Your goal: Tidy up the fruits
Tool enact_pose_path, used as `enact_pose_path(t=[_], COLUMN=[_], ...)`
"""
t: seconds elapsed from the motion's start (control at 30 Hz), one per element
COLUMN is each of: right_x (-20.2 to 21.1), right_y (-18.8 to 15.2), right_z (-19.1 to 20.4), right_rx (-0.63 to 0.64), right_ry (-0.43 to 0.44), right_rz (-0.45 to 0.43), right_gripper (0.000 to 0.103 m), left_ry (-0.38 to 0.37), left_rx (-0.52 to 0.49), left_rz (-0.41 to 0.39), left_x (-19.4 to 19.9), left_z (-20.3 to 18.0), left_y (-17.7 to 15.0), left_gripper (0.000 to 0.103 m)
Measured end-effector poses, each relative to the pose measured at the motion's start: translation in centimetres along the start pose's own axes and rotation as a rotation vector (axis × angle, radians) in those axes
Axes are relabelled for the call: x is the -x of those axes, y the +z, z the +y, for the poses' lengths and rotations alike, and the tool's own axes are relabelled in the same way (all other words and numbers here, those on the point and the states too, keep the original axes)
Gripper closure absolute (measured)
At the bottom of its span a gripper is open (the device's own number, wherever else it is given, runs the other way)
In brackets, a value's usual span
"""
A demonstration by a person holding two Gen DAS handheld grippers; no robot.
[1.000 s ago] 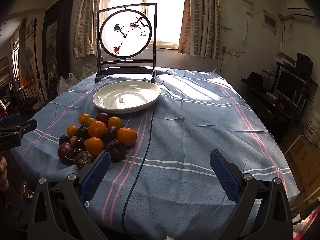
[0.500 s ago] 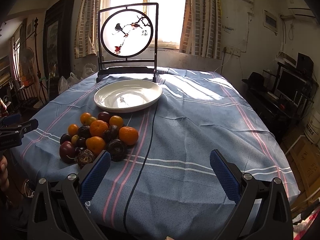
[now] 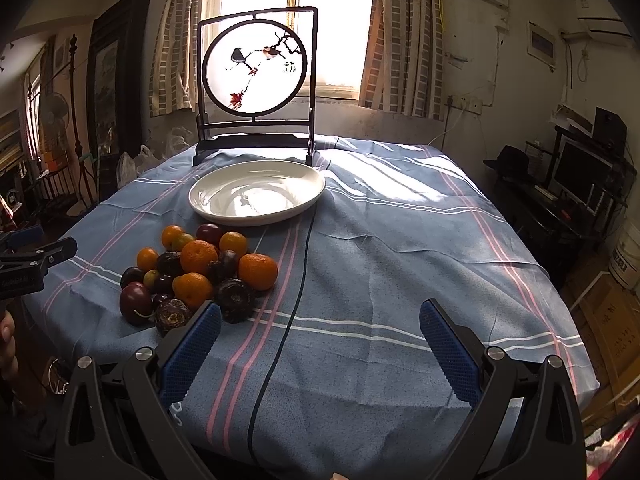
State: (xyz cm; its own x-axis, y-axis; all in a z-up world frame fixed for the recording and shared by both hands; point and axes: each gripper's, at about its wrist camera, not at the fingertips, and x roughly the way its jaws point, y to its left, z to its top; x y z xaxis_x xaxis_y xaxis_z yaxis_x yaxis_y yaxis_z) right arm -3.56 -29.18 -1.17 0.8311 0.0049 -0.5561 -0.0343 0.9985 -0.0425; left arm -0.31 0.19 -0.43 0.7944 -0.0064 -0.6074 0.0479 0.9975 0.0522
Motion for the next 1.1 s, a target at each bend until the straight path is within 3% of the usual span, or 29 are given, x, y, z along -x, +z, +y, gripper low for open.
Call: enact_pose_path(t=[1.1], right_x=[-0.33], right_y=[-0.27], right_z=[0.32], right_rx=[-0.003], right_ry=[0.018], right_rz=[0.019], right_gripper=[0.003], left_ry=[-0.023], left_rx=[-0.026], left_rz=[0.013], left_x=[-0.12], left_z=[0.07], left_y=[-0.31], left_gripper=[0.004])
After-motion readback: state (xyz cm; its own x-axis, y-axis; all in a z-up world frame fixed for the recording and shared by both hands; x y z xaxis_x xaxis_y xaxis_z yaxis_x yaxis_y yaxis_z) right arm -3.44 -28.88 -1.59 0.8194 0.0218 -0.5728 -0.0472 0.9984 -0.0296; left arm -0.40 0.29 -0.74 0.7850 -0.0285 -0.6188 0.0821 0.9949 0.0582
